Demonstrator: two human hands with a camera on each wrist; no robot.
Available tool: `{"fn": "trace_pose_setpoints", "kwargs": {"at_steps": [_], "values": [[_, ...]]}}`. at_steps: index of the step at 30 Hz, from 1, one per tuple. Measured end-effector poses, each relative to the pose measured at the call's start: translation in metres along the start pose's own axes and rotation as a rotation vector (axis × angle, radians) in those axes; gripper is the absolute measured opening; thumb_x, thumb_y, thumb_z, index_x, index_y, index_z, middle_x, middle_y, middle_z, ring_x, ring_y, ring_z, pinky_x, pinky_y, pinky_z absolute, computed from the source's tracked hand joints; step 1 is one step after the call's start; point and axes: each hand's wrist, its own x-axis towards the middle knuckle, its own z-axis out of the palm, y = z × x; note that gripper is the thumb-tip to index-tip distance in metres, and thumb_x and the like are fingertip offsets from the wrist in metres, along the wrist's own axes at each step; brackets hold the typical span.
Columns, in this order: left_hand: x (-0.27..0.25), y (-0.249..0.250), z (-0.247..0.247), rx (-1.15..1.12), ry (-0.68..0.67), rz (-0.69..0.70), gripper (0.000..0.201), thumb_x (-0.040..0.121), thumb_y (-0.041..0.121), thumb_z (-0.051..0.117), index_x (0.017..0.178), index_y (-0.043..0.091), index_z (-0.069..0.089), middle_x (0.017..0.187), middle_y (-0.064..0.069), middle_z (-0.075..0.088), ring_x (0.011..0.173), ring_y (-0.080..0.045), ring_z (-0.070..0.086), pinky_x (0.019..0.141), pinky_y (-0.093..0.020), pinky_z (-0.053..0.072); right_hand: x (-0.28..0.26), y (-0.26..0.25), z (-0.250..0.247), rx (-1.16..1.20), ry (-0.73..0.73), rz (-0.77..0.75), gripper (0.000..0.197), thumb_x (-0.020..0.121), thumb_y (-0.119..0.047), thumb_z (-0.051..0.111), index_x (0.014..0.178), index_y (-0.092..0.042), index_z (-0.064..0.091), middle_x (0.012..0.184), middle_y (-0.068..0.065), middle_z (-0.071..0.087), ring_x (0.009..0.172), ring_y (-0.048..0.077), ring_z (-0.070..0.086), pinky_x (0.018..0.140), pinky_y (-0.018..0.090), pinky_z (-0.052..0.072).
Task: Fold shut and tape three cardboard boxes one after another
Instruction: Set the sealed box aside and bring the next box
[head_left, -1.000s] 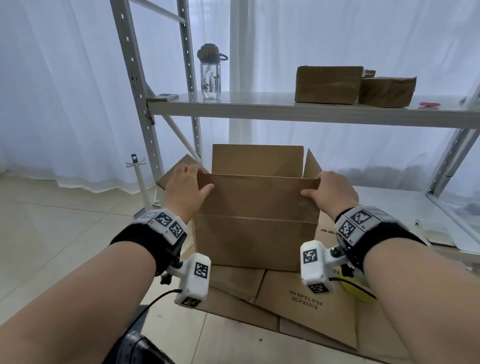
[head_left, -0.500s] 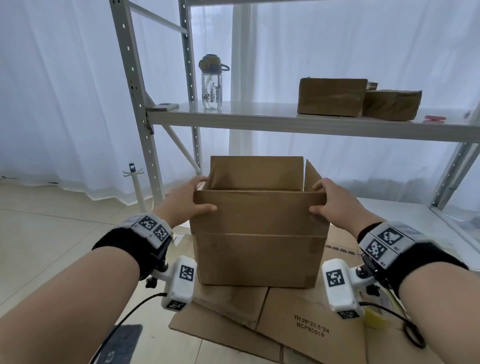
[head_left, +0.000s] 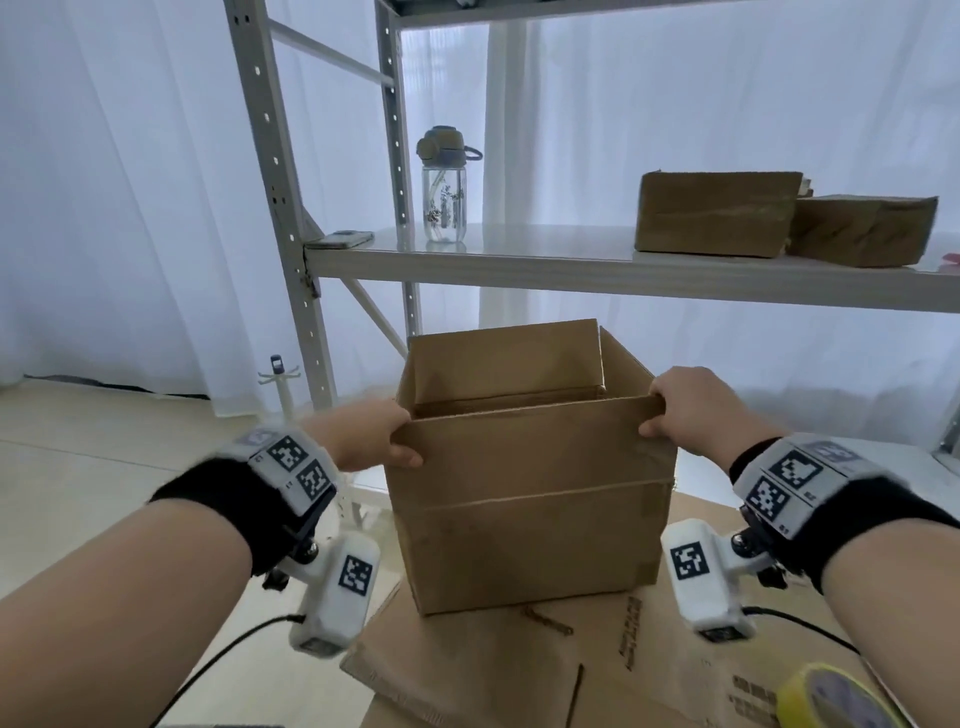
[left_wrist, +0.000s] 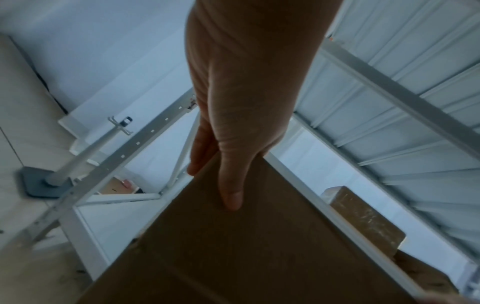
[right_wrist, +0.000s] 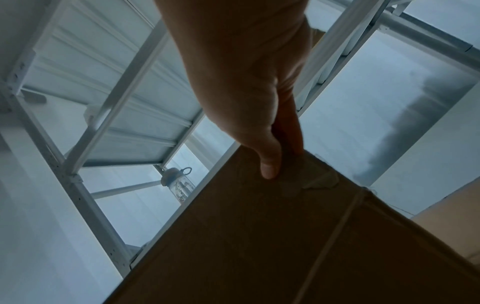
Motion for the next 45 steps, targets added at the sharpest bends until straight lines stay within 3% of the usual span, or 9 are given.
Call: {"fn": "trace_pose_setpoints", "kwargs": {"at_steps": [7,14,19,23,30,33,38,42,45], "values": [[-0.002,-0.065,0.015,0.031,0.143,-0.202,0.031,0.094,0.042,0.051,0.092,0.012,0.06,0.092,0.0,0.055,0.086,-0.014,0.054,0.077,-0.026,0.043,0.079,-0.066,0.042,0.22,0.061,-0.159,0.017,0.087,-0.013,0.068,0.101,-0.005,0.066,0.098,0.009,0.061,0.09,0.023,0.056,0.077,0.029,0.041],[0.046,-0.081,0.044,0.028,0.292,-0.402,0.026,0.098,0.041,0.043,0.082,0.021,0.047,0.089,0.0,0.05,0.085,-0.016,0.054,0.08,-0.029,0.046,0.157,-0.136,0.098,0.46,0.083,-0.179,0.032,0.095,-0.017,0.053,0.124,-0.003,0.052,0.128,0.015,0.053,0.123,0.032,0.049,0.095,0.034,0.04],[0.115,-0.074,0.076,0.054,0.312,-0.472,0.031,0.099,0.037,0.041,0.105,0.013,0.06,0.104,-0.007,0.059,0.096,-0.024,0.058,0.081,-0.034,0.045,0.164,-0.148,0.148,0.513,-0.075,-0.334,0.062,0.096,-0.025,0.054,0.148,-0.004,0.028,0.158,0.01,0.021,0.144,0.026,0.023,0.114,0.032,0.021],[0.166,-0.068,0.103,-0.032,0.23,-0.516,0.027,0.098,0.029,0.045,0.103,0.009,0.063,0.107,-0.009,0.065,0.099,-0.026,0.061,0.073,-0.031,0.042,0.146,-0.124,0.178,0.422,-0.151,-0.387,0.054,0.096,-0.02,0.051,0.145,-0.004,0.036,0.153,0.01,0.033,0.14,0.023,0.031,0.112,0.027,0.023],[0.201,-0.053,0.127,-0.322,0.083,-0.125,0.048,0.094,0.035,0.055,0.136,0.017,0.039,0.117,-0.005,0.06,0.101,-0.022,0.059,0.086,-0.03,0.048,0.148,-0.083,0.208,0.294,-0.257,-0.33,0.055,0.096,-0.023,0.05,0.146,-0.01,0.033,0.154,0.008,0.031,0.141,0.023,0.029,0.114,0.032,0.023],[0.196,-0.062,0.131,-0.313,0.126,-0.126,0.056,0.096,0.034,0.053,0.145,0.021,0.029,0.118,-0.007,0.061,0.103,-0.022,0.06,0.09,-0.032,0.048,0.152,-0.08,0.212,0.344,-0.244,-0.312,0.053,0.096,-0.021,0.051,0.145,-0.009,0.036,0.149,0.008,0.037,0.136,0.024,0.035,0.112,0.031,0.026],[0.182,-0.11,0.136,-0.057,0.238,-0.287,0.034,0.097,0.038,0.047,0.12,0.013,0.051,0.106,-0.009,0.065,0.097,-0.028,0.06,0.077,-0.034,0.046,0.16,-0.088,0.222,0.45,-0.211,-0.361,0.063,0.093,-0.018,0.054,0.149,-0.018,0.024,0.148,0.008,0.039,0.135,0.025,0.037,0.111,0.036,0.032],[0.198,-0.115,0.14,-0.109,0.332,-0.249,0.024,0.1,0.032,0.044,0.108,0.012,0.054,0.09,-0.01,0.064,0.088,-0.03,0.06,0.069,-0.034,0.043,0.172,-0.103,0.229,0.573,-0.224,-0.372,0.075,0.093,-0.019,0.058,0.151,-0.027,0.011,0.126,0.02,0.056,0.113,0.034,0.057,0.091,0.033,0.046],[0.221,-0.114,0.141,-0.103,0.392,-0.2,0.025,0.1,0.033,0.043,0.105,0.012,0.055,0.086,-0.009,0.065,0.085,-0.028,0.059,0.07,-0.036,0.046,0.188,-0.118,0.234,0.523,-0.27,-0.439,0.067,0.096,-0.022,0.055,0.152,-0.021,0.019,0.149,0.009,0.038,0.134,0.028,0.041,0.105,0.029,0.034]]}}
